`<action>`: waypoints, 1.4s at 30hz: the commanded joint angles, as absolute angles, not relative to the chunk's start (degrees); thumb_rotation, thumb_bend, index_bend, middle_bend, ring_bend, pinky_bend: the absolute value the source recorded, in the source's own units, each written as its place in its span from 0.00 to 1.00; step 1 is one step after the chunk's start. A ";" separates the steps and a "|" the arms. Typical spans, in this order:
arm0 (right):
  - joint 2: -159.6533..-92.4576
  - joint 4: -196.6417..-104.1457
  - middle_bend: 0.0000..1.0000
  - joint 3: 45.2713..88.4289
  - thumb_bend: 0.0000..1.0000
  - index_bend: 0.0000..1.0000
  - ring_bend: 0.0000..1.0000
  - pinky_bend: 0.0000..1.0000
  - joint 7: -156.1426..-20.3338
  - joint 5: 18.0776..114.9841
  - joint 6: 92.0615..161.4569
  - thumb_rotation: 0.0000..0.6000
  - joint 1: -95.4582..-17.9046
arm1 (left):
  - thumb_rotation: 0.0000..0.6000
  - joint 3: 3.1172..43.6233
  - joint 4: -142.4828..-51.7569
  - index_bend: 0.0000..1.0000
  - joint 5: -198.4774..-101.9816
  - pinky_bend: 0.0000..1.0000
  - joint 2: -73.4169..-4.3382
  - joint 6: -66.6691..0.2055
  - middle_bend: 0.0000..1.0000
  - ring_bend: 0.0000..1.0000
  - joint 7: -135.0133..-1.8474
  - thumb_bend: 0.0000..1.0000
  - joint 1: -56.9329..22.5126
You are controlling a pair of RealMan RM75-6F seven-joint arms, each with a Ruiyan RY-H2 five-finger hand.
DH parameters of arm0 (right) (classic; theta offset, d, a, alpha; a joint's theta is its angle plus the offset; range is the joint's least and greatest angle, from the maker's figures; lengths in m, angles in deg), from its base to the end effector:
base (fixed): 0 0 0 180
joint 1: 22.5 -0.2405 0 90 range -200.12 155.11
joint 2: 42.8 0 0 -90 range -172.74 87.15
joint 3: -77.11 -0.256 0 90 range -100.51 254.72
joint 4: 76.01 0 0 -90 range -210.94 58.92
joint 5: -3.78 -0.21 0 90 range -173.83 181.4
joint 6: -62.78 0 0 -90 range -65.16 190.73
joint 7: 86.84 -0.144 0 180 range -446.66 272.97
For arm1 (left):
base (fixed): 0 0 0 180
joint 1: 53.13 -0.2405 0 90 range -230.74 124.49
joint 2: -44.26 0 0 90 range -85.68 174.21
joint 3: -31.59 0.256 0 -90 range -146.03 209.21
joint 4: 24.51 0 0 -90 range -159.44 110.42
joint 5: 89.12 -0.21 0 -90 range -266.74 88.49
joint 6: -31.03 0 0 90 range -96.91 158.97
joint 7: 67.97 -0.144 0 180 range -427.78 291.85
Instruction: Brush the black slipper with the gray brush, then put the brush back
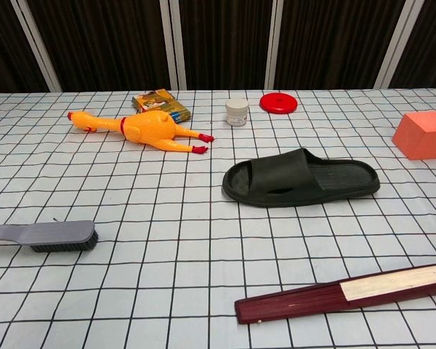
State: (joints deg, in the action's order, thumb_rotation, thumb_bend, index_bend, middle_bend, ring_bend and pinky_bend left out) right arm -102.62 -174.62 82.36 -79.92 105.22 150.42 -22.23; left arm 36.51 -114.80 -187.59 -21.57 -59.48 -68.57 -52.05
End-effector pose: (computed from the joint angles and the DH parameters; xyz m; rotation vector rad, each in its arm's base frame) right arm -0.2808 -0.1200 0.1475 1.6332 -0.8595 0.8691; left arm -0.3010 0.1297 0.1354 -1.5597 -0.8867 -0.9417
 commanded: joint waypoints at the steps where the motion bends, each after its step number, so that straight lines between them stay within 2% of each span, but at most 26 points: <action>1: -102.55 -174.66 0.00 82.40 0.32 0.00 0.00 0.00 -80.00 105.35 150.54 1.00 -22.20 | 1.00 36.53 -114.76 0.00 -187.45 0.05 -21.63 -59.26 0.06 0.00 -68.73 0.05 -52.04; 7: -102.51 -174.87 0.00 82.28 0.32 0.00 0.00 0.00 -79.82 105.82 150.79 1.00 -22.33 | 1.00 36.28 -114.90 0.00 -187.23 0.06 -21.96 -58.79 0.08 0.01 -69.38 0.05 -51.77; 11: -102.62 -174.89 0.00 82.14 0.32 0.00 0.00 0.00 -79.78 105.14 149.91 1.00 -22.66 | 1.00 35.29 -114.98 0.10 -186.00 0.16 -24.04 -56.16 0.17 0.10 -72.67 0.05 -50.48; 14: -102.66 -174.95 0.00 81.77 0.32 0.00 0.00 0.00 -80.12 104.11 148.75 1.00 -23.25 | 1.00 32.99 -115.18 0.19 -182.98 0.19 -27.43 -51.74 0.23 0.16 -79.89 0.08 -48.13; 18: -102.20 -175.17 0.00 81.46 0.33 0.00 0.00 0.00 -81.37 103.50 148.25 1.00 -23.74 | 1.00 30.76 -114.35 0.23 -181.03 0.26 -33.41 -48.64 0.28 0.20 -86.92 0.10 -45.66; 21: -101.56 -175.19 0.00 81.62 0.32 0.00 0.00 0.00 -82.96 103.94 148.69 1.00 -23.77 | 1.00 30.49 -112.46 0.23 -180.91 0.28 -38.14 -47.96 0.31 0.24 -90.80 0.10 -44.89; 30: -99.63 -174.32 0.00 82.00 0.32 0.00 0.00 0.00 -88.49 104.75 150.00 1.00 -23.86 | 1.00 30.33 -106.84 0.23 -179.11 0.28 -48.31 -44.67 0.32 0.24 -96.75 0.14 -42.96; 36: -99.25 -173.91 0.00 82.24 0.32 0.00 0.00 0.00 -89.55 104.87 149.82 1.00 -24.01 | 1.00 29.49 -103.97 0.23 -178.02 0.28 -52.34 -44.20 0.32 0.24 -98.80 0.14 -42.00; 42: -99.22 -173.93 0.00 82.20 0.32 0.00 0.00 0.00 -89.20 104.51 149.41 1.00 -24.14 | 1.00 28.28 -103.50 0.24 -175.81 0.28 -53.32 -42.54 0.32 0.24 -97.19 0.15 -40.83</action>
